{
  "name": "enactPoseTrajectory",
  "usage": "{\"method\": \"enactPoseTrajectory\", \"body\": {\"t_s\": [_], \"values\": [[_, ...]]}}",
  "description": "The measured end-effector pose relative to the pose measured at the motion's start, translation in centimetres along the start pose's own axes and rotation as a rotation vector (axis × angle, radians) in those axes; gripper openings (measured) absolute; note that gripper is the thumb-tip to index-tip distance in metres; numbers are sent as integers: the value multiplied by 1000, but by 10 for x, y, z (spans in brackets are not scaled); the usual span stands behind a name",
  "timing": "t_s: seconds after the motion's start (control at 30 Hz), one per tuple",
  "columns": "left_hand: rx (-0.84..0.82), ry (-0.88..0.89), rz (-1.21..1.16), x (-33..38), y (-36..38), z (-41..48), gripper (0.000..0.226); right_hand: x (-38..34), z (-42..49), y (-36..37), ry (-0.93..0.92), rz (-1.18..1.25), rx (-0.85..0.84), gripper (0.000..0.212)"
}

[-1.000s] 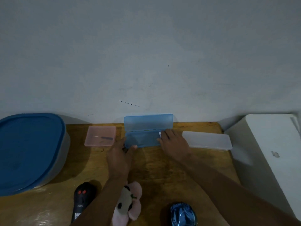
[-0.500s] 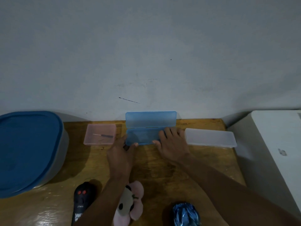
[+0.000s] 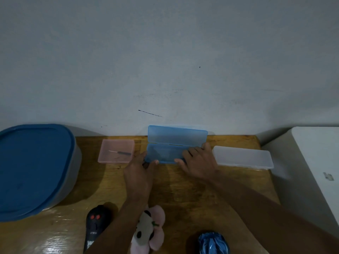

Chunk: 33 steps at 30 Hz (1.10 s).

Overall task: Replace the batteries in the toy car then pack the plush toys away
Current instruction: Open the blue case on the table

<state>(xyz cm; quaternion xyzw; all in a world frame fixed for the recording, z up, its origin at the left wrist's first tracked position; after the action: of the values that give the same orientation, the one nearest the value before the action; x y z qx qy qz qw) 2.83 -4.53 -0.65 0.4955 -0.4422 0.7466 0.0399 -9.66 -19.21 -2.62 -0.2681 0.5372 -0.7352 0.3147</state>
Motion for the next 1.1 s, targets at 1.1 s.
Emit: {"method": "enactPoseTrajectory", "body": {"t_s": [1.1], "values": [[-37,32,-26,-1,-5,5,35,-61,-34,-20,-310,143,50,28]]}}
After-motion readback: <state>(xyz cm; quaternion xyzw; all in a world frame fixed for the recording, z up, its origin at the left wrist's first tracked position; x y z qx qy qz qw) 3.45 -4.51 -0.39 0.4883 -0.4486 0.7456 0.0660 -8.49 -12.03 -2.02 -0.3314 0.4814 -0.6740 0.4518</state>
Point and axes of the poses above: each hand's wrist, its own z-axis towards the middle knuckle, its own y-axis out of the palm, x = y × z, the point moved 5 cm from there along z, towards the middle knuckle, and after that the axes turned 12 degrees about y, right-handed, at the moved point
